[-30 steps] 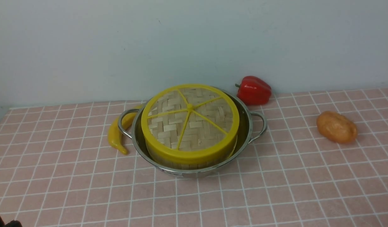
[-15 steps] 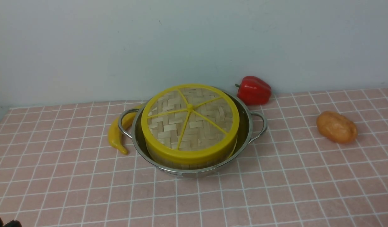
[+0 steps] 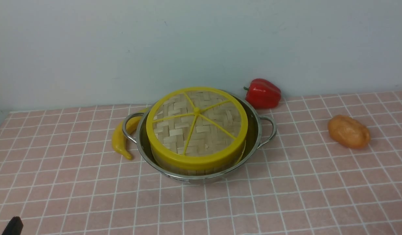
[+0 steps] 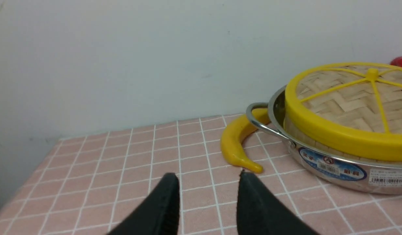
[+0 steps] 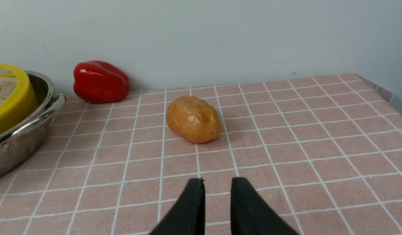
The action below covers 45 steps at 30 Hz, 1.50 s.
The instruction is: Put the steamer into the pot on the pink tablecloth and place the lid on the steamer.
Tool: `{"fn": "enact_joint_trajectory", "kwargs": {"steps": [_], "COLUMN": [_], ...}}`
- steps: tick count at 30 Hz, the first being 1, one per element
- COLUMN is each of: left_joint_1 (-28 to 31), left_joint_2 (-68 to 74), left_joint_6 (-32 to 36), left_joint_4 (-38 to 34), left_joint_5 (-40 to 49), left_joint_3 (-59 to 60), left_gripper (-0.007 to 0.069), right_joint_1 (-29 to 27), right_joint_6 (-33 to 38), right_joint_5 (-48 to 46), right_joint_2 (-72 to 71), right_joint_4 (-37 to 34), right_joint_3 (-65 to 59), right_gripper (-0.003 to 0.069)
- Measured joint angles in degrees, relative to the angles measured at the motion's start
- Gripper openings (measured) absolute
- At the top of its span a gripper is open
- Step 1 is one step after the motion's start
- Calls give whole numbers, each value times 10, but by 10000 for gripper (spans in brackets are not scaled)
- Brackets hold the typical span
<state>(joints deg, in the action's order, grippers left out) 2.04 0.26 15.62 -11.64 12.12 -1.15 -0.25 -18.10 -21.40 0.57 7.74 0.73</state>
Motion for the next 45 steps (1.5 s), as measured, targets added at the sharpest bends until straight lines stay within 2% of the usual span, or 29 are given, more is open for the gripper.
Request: {"fn": "enact_joint_trajectory", "kwargs": {"steps": [36, 45], "left_joint_1": [3, 3], "left_joint_2": [-3, -3], "left_joint_6": [-1, -1], "left_joint_4": [-16, -16], "left_joint_5": [-16, -16], "left_joint_3": [16, 16], "left_gripper": [243, 243], "right_joint_1": [0, 0], "right_joint_6": [-1, -1], "right_joint_5": [0, 0], "right_joint_2": [0, 0], "right_joint_4": [0, 0], "right_joint_3": [0, 0], "right_gripper": [235, 240]}}
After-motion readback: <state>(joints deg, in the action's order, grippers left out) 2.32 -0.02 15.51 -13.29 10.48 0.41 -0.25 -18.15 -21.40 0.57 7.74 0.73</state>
